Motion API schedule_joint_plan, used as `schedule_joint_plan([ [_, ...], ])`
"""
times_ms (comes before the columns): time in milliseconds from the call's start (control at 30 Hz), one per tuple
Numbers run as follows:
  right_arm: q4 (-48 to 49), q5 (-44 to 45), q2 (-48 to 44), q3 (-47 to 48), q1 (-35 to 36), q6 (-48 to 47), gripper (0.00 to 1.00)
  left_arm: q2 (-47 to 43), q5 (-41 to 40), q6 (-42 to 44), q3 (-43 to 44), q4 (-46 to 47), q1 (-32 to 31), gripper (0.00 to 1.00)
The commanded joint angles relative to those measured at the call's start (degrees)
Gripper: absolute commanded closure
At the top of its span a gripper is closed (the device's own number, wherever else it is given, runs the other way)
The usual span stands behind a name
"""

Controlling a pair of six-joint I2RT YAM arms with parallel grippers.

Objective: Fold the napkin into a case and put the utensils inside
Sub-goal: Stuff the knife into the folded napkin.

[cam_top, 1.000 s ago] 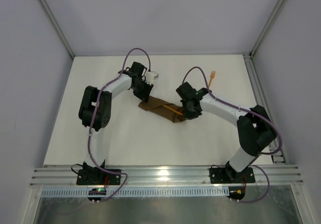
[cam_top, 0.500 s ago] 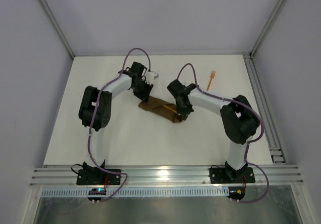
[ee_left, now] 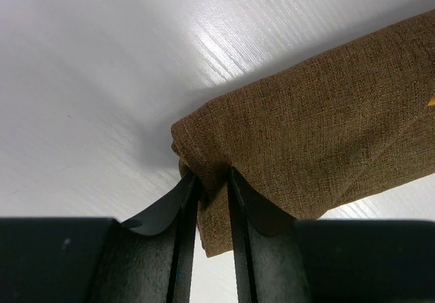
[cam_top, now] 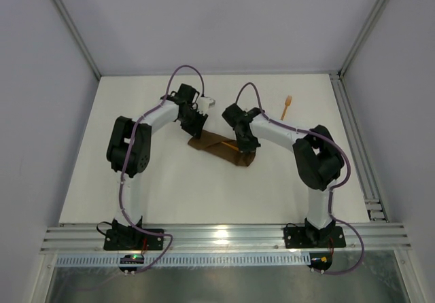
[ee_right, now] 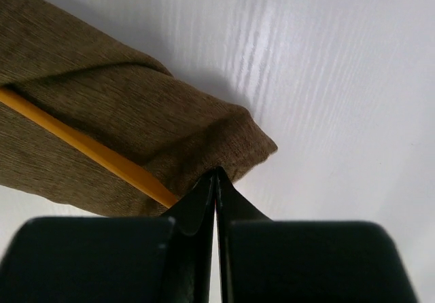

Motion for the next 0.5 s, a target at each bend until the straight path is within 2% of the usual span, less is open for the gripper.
schedule_joint_plan([
  [0,-5.59,2.60,-7.33,-1.92,-0.36,-1.26,0.97,-2.47,0.28,0.67,-0.61,0.50,-0.54,0.75],
  [67,-6.92,3.31,-9.89,-2.89,-0.19,-0.82,0.97,-2.29,0.19,0.58,-0.61,0.50,-0.54,0.75],
  [167,-2.64,1.12,-16.30,-7.01,0.34,-1.16,0.96,-2.29,0.37,0.41,-0.61,0.58,-0.54,0.76],
  [300,14.55,-1.25,-20.62,-13.25,5.60,-3.89,0.96,-2.47,-0.07,0.32,-0.61,0.58,-0.46,0.76],
  [400,28.61,-7.58,-20.98,-18.08,6.05,-3.89,0.96,-2.38,-0.42,0.50,-0.69,0.32,-0.54,0.76],
  [467,32.70,-8.20,-18.70,-18.97,5.97,-4.15,0.96,-2.38,-0.77,0.67,-0.61,0.23,-0.54,0.76],
])
